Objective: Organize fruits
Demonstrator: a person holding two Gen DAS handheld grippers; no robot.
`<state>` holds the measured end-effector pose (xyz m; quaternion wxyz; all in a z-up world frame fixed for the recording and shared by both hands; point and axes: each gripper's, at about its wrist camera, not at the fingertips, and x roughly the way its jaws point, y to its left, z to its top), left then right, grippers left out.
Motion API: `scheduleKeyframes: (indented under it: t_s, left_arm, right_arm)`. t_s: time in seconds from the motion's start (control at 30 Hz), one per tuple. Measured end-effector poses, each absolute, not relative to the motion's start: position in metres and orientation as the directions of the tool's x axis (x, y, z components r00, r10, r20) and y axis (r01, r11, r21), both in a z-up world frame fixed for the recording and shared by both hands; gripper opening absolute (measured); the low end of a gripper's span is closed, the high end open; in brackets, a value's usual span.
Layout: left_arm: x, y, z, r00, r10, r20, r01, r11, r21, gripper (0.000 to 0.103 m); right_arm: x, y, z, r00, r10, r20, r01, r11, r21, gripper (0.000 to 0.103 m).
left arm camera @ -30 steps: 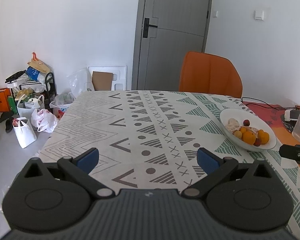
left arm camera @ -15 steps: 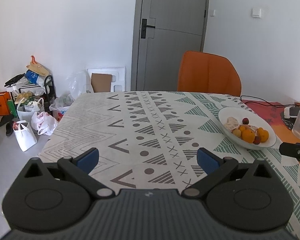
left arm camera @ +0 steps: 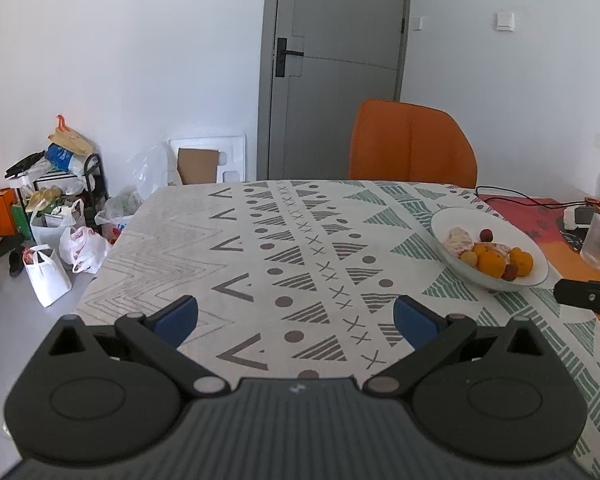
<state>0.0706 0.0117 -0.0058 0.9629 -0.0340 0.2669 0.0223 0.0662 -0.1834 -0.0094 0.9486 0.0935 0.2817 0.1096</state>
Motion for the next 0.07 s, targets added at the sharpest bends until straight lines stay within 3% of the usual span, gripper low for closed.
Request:
scheduleKeyframes:
  t_s: [0.07]
  left_arm:
    - [0.0692, 0.0103, -0.0046, 0.862, 0.022, -0.506, -0.056, 0.997, -0.053, 0.103]
  right_arm:
    - [0.0662, -0.1834, -0.0095, 0.818, 0.261, -0.513, -0.156, 0.959, 0.238, 0.103]
